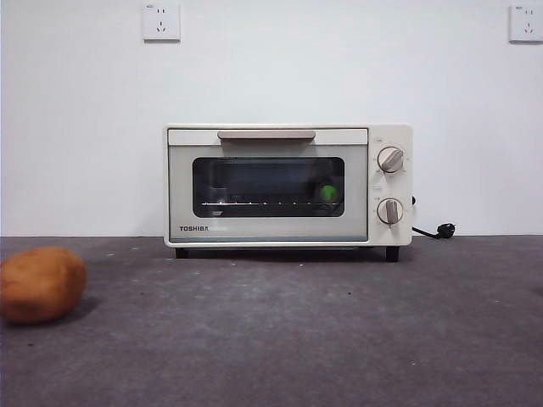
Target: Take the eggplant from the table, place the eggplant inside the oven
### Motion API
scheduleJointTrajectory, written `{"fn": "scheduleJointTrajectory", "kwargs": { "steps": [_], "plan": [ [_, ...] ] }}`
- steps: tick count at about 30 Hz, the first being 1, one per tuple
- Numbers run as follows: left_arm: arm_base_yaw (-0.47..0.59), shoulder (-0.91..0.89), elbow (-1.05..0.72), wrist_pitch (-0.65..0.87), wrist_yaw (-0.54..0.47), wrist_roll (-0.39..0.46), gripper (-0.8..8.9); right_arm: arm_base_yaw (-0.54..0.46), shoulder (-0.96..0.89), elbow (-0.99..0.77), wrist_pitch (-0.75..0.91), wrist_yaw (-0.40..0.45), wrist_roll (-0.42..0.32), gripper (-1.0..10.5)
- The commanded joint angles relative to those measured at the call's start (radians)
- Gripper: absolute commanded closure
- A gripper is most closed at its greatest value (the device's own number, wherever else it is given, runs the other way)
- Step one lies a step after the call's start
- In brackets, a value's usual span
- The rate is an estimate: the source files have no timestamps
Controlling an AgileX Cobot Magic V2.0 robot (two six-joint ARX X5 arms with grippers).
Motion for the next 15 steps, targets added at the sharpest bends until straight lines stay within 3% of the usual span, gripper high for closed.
{"fn": "scheduleJointTrajectory", "kwargs": {
  "steps": [1, 8, 15],
  "plan": [
    [-0.002, 0.000, 0.003, 0.028, 0.000, 0.075, 8.18, 0.001, 0.029, -0.001, -0.021, 0.001, -0.007, 9.5],
    [0.001, -0.014, 0.003, 0.031, -0.037, 0.278, 8.18, 0.001, 0.131, -0.001, -0.021, 0.002, -0.007, 9.5],
    [0.024, -0.119, -0.093, 0.135, -0.038, 0.302, 8.18, 0.001, 0.259, -0.001, -0.021, 0.008, -0.007, 9.5]
  ]
}}
